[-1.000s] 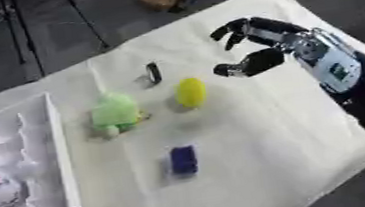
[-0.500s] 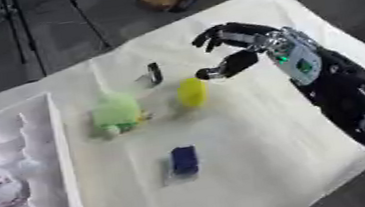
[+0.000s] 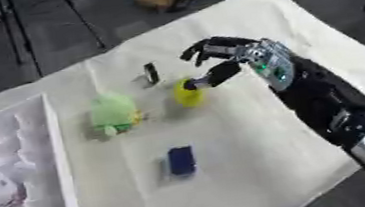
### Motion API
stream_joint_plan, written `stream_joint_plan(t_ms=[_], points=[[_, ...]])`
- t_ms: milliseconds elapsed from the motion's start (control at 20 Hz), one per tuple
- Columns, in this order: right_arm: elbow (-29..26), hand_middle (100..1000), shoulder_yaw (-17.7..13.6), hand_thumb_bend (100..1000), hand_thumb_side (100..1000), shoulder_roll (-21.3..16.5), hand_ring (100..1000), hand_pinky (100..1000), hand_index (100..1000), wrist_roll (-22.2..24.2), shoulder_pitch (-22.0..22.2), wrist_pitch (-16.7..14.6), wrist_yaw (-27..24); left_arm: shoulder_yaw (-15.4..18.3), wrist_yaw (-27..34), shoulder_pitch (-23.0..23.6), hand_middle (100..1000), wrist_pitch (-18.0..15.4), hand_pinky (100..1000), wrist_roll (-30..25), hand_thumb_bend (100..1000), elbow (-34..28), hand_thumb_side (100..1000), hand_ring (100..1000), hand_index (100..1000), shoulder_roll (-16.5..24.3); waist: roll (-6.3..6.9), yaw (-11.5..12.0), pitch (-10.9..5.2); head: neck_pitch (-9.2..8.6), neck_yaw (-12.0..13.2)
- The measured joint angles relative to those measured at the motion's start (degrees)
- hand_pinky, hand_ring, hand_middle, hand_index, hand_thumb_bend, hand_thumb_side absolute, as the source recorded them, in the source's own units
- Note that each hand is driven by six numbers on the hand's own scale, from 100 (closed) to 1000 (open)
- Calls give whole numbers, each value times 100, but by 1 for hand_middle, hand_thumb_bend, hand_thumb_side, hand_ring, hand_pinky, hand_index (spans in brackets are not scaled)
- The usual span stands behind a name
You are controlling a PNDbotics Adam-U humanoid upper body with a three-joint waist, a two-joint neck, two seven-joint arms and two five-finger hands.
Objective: Pick up objects on the table and place them in the box.
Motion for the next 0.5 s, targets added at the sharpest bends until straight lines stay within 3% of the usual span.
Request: stream_joint_plan(t_ms=[450,500], points=[[-53,854,106,541,578,62,773,847,925,162,5,-176,364,0,1,0,834,0,992,0,419,1,944,823,738,0,0,-32,0,0,-19],[-88,850,116,571,571,62,751,802,910,181,5,-198,438,0,1,0,834,0,991,0,419,1,945,821,738,0,0,-32,0,0,-23]])
